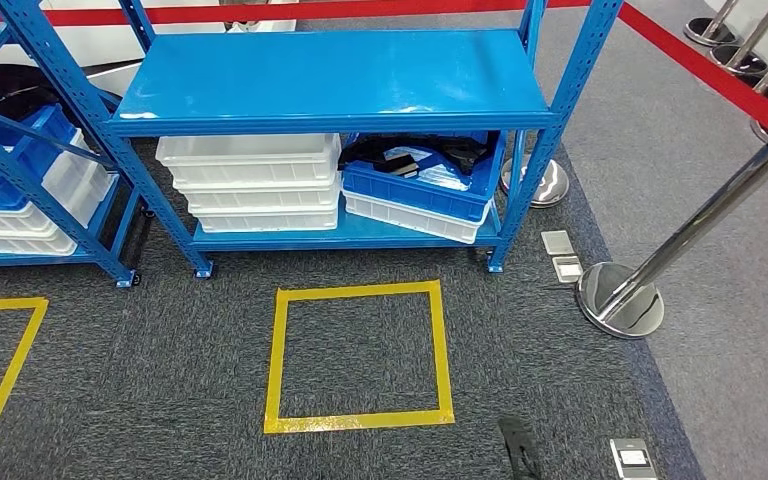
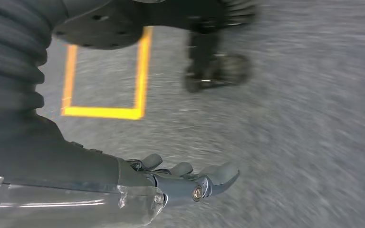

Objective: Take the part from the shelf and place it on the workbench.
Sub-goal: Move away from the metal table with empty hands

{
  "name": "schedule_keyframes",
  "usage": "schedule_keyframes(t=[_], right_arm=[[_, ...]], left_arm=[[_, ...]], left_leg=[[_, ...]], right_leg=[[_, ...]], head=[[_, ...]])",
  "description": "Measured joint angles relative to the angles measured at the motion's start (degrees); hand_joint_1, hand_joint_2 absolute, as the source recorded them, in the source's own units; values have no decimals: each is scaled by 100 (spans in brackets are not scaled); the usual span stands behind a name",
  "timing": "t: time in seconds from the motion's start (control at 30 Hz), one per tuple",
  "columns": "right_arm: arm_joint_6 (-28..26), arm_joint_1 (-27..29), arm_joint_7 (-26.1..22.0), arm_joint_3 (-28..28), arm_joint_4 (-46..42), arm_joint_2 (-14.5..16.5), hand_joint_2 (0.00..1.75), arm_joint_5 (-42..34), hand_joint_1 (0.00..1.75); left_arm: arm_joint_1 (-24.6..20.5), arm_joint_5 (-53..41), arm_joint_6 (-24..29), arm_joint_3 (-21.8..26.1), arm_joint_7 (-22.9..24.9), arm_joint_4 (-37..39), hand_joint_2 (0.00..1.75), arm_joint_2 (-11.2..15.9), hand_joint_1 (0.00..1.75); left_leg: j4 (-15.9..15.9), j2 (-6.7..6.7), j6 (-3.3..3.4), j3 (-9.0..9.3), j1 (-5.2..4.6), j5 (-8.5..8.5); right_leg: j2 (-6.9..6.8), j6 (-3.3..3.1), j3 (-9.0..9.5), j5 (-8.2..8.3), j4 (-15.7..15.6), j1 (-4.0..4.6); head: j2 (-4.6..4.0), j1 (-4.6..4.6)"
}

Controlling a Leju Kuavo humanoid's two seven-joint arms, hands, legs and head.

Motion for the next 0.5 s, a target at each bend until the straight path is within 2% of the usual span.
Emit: schedule_keyframes(t=[0.07, 0.23, 0.5], right_arm=[[100, -39, 37, 166, 302, 0, 175, 66, 0], [225, -97, 43, 569, 813, 0, 175, 254, 0], [281, -180, 68, 1105, 1158, -3, 175, 299, 0]], left_arm=[[-22, -51, -4, -31, 58, -21, 175, 10, 0], [-100, -194, -67, -131, 183, -61, 175, 36, 0], [-206, -425, -193, -228, 298, -67, 175, 38, 0]], left_leg=[[0, 1, -7, 1, 0, 0], [-1, 1, -9, 3, 0, 2], [0, 1, -12, 5, -1, 4]], right_leg=[[1, -2, 0, -1, 1, 0], [1, -3, 2, -2, 2, -1], [1, -3, 4, -1, 1, -1]], head=[[0, 1], [0, 1], [0, 2]])
